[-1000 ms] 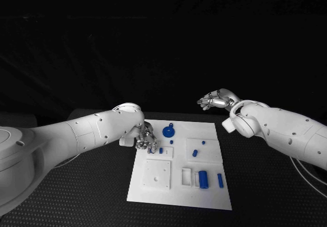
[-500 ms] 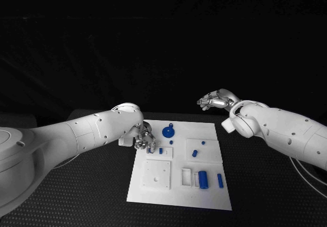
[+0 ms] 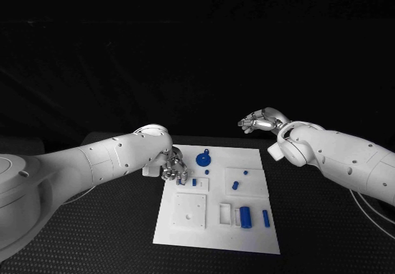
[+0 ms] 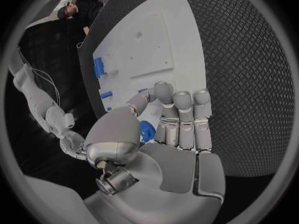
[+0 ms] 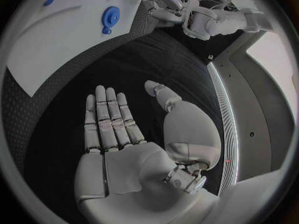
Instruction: Assemble the parts on the task board
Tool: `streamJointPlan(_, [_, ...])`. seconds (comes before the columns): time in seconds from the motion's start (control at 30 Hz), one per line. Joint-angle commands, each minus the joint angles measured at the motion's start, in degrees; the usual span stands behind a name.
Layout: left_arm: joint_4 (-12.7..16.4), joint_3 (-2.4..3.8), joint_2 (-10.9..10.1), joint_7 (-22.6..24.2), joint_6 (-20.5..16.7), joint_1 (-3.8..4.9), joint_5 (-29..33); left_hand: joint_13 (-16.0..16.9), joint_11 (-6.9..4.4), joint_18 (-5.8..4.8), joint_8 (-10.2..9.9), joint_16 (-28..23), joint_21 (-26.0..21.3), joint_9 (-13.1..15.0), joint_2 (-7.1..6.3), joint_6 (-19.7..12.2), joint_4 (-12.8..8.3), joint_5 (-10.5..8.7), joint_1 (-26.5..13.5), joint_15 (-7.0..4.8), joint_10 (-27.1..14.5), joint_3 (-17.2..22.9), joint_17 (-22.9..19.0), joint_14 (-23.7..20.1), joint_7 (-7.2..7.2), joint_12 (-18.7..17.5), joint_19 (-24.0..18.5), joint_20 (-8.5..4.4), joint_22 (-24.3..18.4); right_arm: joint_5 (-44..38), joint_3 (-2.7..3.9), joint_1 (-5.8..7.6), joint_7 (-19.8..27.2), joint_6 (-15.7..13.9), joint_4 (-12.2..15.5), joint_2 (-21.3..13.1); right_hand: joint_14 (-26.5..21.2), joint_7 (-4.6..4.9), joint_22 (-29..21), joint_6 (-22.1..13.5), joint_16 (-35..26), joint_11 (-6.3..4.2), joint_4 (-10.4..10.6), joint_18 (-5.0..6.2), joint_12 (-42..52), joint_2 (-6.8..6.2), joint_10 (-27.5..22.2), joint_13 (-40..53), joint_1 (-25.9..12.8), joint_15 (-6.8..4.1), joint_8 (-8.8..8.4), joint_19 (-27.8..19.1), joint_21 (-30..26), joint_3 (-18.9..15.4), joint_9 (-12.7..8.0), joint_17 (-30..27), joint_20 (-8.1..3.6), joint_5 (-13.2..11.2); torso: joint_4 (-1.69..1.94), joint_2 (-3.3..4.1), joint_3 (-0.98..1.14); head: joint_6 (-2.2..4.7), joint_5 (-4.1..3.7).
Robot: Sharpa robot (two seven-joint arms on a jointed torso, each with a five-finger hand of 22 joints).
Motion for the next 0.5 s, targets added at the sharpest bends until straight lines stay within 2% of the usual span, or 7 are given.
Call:
streamJointPlan(0.03, [0.0, -0.03, 0.0, 0.3, -0.6, -0.08, -0.4, 0.1, -0.42, 0.99, 0.2, 0.2, 0.3, 0.9, 0.42, 2.6, -2.1, 0.33, 0.4, -0.24, 0.1, 2.3, 0.1, 0.3, -2.2, 0.3, 0.3, -3.9, 1.2, 0.0, 0.01, -0.02, 0.4, 0.7, 0.0, 0.1, 0.3, 1.04, 0.1, -0.5, -0.2, 0.15, -0.2, 0.43, -0.4, 0.58, 0.2, -0.1, -0.1, 0.24, 0.33, 0.1, -0.3, -0.1, -0.1, 0.1, 0.42, 0.4, 0.05, 0.0, 0.01, 0.0, -0.03])
streamJointPlan(0.5, [0.4, -0.03, 0.1, 0.6, -1.1, -0.17, -0.3, 0.1, -0.41, 0.99, 0.2, 0.2, 0.4, 1.1, 0.46, 2.5, -2.0, 0.11, 0.4, -0.27, 0.0, 2.3, 0.1, 0.3, -2.19, 0.3, 0.3, -3.89, 1.2, 0.0, 0.01, -0.06, 0.4, 0.7, -0.1, 0.1, 0.3, 1.04, 0.1, -0.5, -0.2, 0.15, -0.2, 0.44, -0.4, 0.6, 0.2, -0.1, -0.2, 0.25, 0.34, 0.1, -0.3, -0.1, -0.1, 0.1, 0.43, 0.4, 0.02, -0.02, 0.02, 0.08, 0.01])
